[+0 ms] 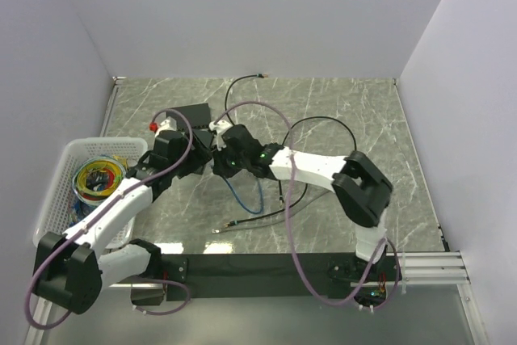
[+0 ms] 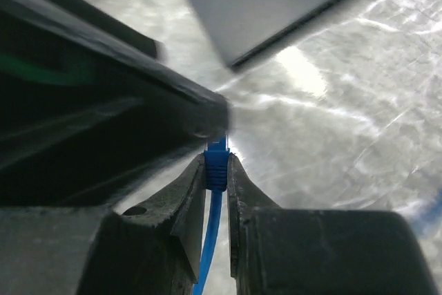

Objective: Insert the plug into the switch port

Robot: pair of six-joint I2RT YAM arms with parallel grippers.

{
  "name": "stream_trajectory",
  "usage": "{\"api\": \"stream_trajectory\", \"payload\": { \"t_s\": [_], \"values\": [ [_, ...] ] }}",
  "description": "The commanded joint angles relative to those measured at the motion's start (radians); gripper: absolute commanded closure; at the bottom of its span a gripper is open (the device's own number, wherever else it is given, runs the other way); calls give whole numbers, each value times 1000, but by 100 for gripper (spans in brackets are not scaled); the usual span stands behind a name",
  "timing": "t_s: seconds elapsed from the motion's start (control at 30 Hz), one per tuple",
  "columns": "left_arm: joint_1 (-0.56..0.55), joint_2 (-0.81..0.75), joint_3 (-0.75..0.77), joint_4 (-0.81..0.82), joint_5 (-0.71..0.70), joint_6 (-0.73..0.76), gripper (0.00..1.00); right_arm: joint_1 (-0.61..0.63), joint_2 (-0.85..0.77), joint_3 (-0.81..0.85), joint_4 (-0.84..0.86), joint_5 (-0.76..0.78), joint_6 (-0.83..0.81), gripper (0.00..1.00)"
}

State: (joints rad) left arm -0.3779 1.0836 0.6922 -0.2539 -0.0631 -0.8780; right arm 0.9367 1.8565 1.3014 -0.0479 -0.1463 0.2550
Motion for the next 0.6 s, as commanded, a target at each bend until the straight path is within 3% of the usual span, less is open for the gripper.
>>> {"api": "stream_trajectory", "payload": {
  "t_s": [0.0,0.37,0.57],
  "values": [
    [46,51,56,45,-61,53,20,-12,91,117,-90,88,-56,100],
    [203,309,130,166,-96,119,21,-36,276,269,-118,110,-79,100],
    [234,416,182,228,-130,169,23,-49,319,291,-92,109,-77,100]
  ]
}}
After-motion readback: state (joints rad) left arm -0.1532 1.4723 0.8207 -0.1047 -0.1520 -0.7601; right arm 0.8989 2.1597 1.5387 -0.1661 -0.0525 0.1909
